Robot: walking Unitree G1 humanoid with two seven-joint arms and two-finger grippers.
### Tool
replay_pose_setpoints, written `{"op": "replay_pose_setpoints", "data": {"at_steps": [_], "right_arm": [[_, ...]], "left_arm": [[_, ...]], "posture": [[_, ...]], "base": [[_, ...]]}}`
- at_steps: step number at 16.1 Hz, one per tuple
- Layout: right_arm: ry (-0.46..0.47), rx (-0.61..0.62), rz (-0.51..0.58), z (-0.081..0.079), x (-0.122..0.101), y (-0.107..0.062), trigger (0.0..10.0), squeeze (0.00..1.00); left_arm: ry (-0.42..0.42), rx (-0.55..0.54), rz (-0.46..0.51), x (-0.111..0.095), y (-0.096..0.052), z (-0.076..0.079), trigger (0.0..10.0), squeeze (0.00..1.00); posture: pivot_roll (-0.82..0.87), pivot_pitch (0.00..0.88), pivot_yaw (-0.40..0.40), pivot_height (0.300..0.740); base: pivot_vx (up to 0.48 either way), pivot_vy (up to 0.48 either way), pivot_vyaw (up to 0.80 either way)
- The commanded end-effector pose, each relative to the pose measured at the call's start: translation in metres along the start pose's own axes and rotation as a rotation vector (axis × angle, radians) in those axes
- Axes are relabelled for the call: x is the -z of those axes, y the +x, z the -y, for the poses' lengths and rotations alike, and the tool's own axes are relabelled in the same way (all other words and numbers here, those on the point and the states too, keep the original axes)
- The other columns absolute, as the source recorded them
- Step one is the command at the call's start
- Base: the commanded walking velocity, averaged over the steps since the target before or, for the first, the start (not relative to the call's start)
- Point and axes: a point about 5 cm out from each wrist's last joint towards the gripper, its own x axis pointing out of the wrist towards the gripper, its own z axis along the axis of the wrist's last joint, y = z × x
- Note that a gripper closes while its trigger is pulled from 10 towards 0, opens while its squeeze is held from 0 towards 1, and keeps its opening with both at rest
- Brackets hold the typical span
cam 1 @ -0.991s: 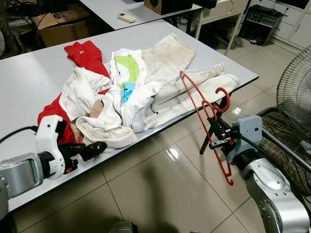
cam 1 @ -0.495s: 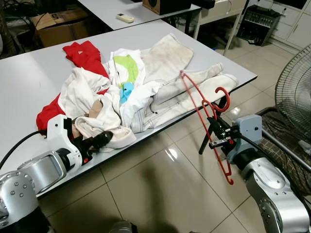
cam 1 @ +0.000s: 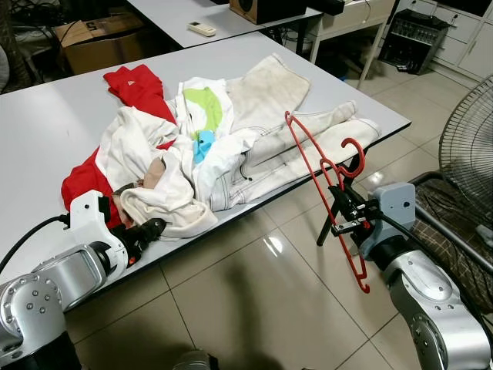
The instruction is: Hang hanger
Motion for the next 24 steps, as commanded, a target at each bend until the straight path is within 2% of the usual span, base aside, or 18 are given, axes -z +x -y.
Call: {"op": "replay_pose_setpoints", "data": {"at_steps": [1,4,8,9,10,11,12,13,17,18,19,20,21,23,24], "right_arm": [[-0.005,0.011,-0.005,0.001,0.002,-0.001,10.0,0.0],[-0.006,0.009,-0.006,0.001,0.002,-0.001,10.0,0.0],[-0.008,0.013,-0.009,0.003,0.002,-0.003,10.0,0.0],[-0.009,0.012,-0.009,0.003,0.002,-0.003,10.0,0.0],[-0.008,0.011,-0.009,0.003,0.003,-0.002,10.0,0.0],[-0.008,0.01,-0.009,0.002,0.003,-0.002,10.0,0.0],[-0.009,0.01,-0.009,0.002,0.003,-0.002,10.0,0.0],[-0.008,0.008,-0.009,0.002,0.002,-0.001,10.0,0.0],[-0.009,0.005,-0.008,0.002,0.002,-0.001,10.0,0.0],[-0.011,0.006,-0.007,0.003,0.002,-0.001,10.0,0.0],[-0.012,0.006,-0.006,0.003,0.001,-0.001,10.0,0.0],[-0.011,0.002,0.0,0.004,0.0,-0.001,10.0,0.0],[-0.007,-0.026,0.014,0.004,-0.004,0.0,10.0,0.0],[0.045,-0.134,0.068,-0.001,-0.017,0.0,10.0,0.0],[0.049,-0.189,0.088,-0.005,-0.022,-0.001,10.0,0.0]], "left_arm": [[-0.017,-0.026,-0.007,0.003,0.0,-0.003,0.0,0.0],[-0.141,-0.004,0.02,0.006,0.007,-0.002,0.0,0.0],[-0.194,0.011,0.024,0.008,0.01,0.001,0.0,0.0],[-0.213,0.024,0.026,0.008,0.011,0.002,0.5,0.0],[-0.225,0.034,0.023,0.008,0.012,0.004,2.0,0.0],[-0.23,0.042,0.018,0.009,0.012,0.005,2.1,0.0],[-0.231,0.045,0.014,0.009,0.013,0.006,2.0,0.0],[-0.234,0.049,0.004,0.012,0.015,0.007,0.0,0.0],[-0.227,0.046,-0.017,0.02,0.019,0.006,0.0,0.0],[-0.151,0.03,0.022,0.018,0.018,0.004,0.0,0.0],[-0.039,0.018,0.101,0.006,0.016,0.004,0.0,0.0],[0.037,0.009,0.191,-0.012,0.013,0.005,0.0,0.0],[0.158,-0.009,0.263,-0.033,0.01,0.009,0.0,0.0],[0.521,-0.022,0.402,-0.079,0.006,0.029,0.0,0.0],[0.638,-0.004,0.455,-0.096,0.003,0.041,0.0,0.0]], "posture": [[0.1,0.045,0.029,0.74],[0.09,0.046,0.03,0.74],[0.09,0.046,0.031,0.74],[0.09,0.046,0.03,0.74],[0.09,0.047,0.029,0.74],[0.09,0.046,0.028,0.74],[0.09,0.046,0.028,0.74],[0.09,0.046,0.028,0.74],[0.09,0.043,0.027,0.74],[0.09,0.041,0.025,0.74],[0.09,0.039,0.021,0.74],[0.1,0.038,0.019,0.74],[0.1,0.037,0.016,0.74],[0.1,0.034,0.015,0.74],[0.1,0.034,0.015,0.74]], "base": [[0.0,0.0,0.0],[0.0,0.0,0.0],[0.0,0.0,0.0],[0.0,0.0,0.0],[0.0,0.0,0.0],[0.0,0.0,0.0],[0.0,0.0,0.0],[0.0,0.0,0.0],[0.0,0.0,0.0],[0.0,0.0,0.0],[0.0,0.0,0.0],[0.0,0.0,0.0],[0.0,0.0,0.0],[0.0,0.0,0.0],[0.0,0.0,0.0]]}}
